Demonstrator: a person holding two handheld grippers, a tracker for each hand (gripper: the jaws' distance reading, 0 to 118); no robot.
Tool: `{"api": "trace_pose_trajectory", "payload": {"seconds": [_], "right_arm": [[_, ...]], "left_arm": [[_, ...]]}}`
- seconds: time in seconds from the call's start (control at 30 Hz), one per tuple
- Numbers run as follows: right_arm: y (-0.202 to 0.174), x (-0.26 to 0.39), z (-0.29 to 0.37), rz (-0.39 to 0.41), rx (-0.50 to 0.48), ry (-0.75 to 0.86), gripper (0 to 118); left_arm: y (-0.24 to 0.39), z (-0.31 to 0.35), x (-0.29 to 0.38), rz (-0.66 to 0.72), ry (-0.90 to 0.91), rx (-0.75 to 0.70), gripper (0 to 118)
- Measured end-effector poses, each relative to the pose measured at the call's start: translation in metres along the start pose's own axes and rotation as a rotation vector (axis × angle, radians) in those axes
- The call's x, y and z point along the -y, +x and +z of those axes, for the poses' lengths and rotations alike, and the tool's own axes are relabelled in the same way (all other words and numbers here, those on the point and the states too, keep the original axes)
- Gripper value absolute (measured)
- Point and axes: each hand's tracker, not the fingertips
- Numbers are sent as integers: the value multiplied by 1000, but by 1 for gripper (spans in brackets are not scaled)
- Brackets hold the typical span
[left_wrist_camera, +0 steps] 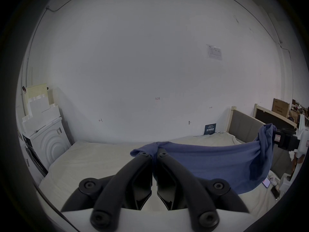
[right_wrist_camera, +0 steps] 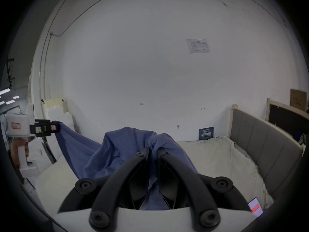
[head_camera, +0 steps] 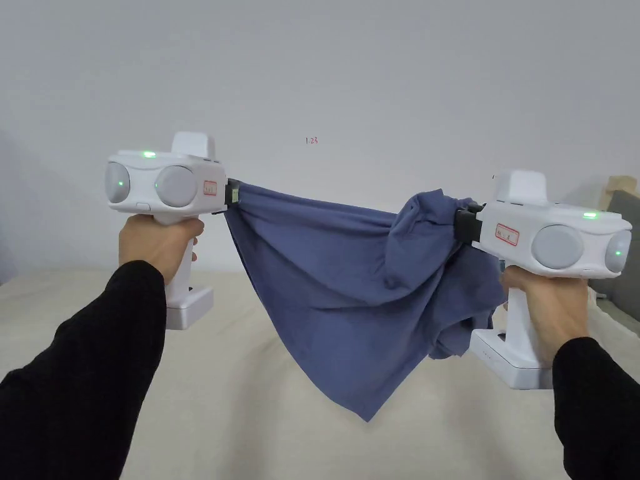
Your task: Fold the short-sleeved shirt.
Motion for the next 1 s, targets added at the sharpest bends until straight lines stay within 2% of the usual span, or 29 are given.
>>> {"api": "trace_pose_trajectory", "payload": {"seconds": [0.2,0.43,0.63,0.77,1.0], "right_arm": [[13,35,-54,65,87,-23,5],[33,136,-65,27,97,-121,4],[34,225,-34,-5,100,-252,4],[34,273,2,31,93,-332,4],[27,334,81,-19,70,-449,4]], "left_arm": [[-5,-50,49,4,-2,-29,1],[-12,-90,154,25,-120,-23,1],[-1,-74,249,16,-263,1,1],[0,-44,307,21,-349,-5,1],[-6,16,392,46,-483,16,1]]}}
